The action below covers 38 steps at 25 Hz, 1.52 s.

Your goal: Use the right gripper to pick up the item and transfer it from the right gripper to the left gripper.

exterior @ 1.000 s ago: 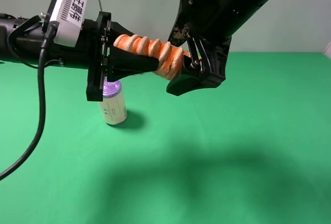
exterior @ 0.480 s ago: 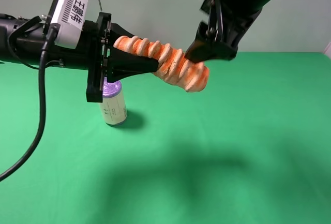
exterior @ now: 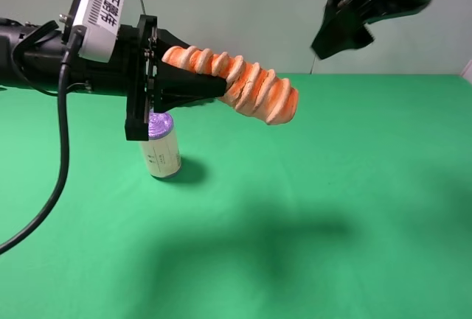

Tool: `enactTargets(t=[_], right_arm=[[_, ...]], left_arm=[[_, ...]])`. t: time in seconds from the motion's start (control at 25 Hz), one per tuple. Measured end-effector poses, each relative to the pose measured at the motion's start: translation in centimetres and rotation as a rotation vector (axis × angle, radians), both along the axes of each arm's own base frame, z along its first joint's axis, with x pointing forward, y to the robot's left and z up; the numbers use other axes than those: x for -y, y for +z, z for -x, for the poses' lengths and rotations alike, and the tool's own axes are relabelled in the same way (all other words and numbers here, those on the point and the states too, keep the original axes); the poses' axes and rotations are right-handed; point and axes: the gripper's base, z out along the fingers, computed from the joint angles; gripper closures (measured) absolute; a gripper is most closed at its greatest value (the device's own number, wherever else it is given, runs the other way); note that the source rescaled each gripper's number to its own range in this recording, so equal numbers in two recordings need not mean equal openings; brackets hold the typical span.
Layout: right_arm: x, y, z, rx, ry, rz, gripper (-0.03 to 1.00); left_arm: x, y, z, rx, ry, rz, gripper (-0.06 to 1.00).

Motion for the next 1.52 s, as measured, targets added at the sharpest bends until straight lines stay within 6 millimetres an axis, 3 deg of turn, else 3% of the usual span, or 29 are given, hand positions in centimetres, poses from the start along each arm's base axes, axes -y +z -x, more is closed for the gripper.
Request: enactTargets(t=[0.2, 0.4, 0.68, 1.08, 1.28, 1.52], right_arm=[[5.2, -1.3, -1.3, -0.118, -0.274, -0.143, -0.03], [7.6, -3.2, 1.0, -0.138, -0.441, -0.208, -0.03], [9.2, -4.2, 8.4, -0.001, -0.577, -0.269, -0.03], [11.7, -3.3, 23.0, 0.391, -0.583, -0.354, -0.03], [12.4, -4.2, 27.0, 0.444, -0.591, -0.336, -0.03], [12.5, -5.7, 29.2, 0.380, -0.594, -0.316, -0.03]], left_arm=[[0.0, 0.0, 0.0, 0.000, 0.001, 0.001, 0.89], [0.0, 0.0, 0.0, -0.001, 0.003, 0.002, 0.91], [0.0, 0.0, 0.0, -0.002, 0.003, 0.002, 0.91], [0.0, -0.1, -0.1, 0.000, 0.013, -0.008, 0.92], [0.0, -0.1, -0.1, 0.000, 0.013, -0.008, 0.92], [0.0, -0.1, -0.1, 0.000, 0.013, -0.008, 0.92]])
